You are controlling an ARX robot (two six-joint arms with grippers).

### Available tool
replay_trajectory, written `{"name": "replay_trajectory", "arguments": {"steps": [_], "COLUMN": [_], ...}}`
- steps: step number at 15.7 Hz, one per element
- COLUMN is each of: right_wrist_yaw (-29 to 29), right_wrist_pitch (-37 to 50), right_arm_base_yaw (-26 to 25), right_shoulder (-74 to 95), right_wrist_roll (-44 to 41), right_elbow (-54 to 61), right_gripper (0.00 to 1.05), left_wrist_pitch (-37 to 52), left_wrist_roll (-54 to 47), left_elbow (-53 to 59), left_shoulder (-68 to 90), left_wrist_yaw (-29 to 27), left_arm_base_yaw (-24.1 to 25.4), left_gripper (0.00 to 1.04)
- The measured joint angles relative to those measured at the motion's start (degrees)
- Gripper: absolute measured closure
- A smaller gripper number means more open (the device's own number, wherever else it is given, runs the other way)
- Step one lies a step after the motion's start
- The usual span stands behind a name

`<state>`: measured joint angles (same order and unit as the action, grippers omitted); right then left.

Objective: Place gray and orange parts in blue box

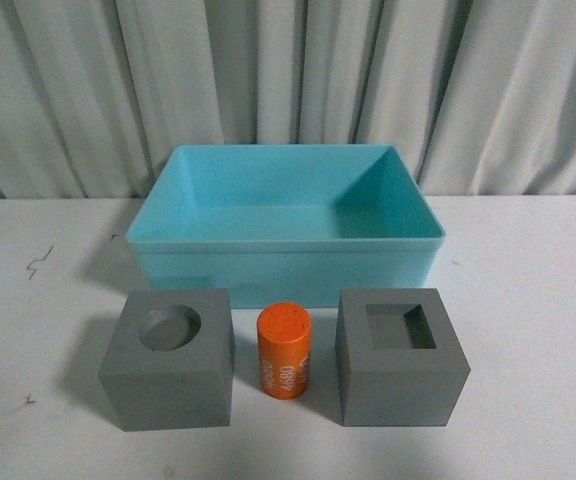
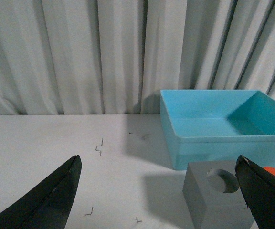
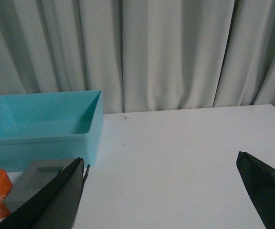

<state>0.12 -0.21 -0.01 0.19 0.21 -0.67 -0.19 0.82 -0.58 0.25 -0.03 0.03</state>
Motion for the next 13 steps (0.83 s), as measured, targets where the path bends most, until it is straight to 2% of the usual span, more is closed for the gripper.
{"name": "replay_trajectory", "arguments": {"steps": [13], "right_wrist_yaw": [0.0], "right_wrist_pitch": [0.0], "right_arm_base_yaw": [0.0], "right_shoulder": [0.0], "right_wrist_roll": [0.0], "right_elbow": [0.0], "right_gripper": [0.06], "left_wrist_pitch": [0.0], "left_wrist_roll": [0.0], "left_elbow": [0.0], "left_shoulder": [0.0], "left_wrist_yaw": [0.0], "left_arm_base_yaw": [0.0], "left_gripper": [0.07]}}
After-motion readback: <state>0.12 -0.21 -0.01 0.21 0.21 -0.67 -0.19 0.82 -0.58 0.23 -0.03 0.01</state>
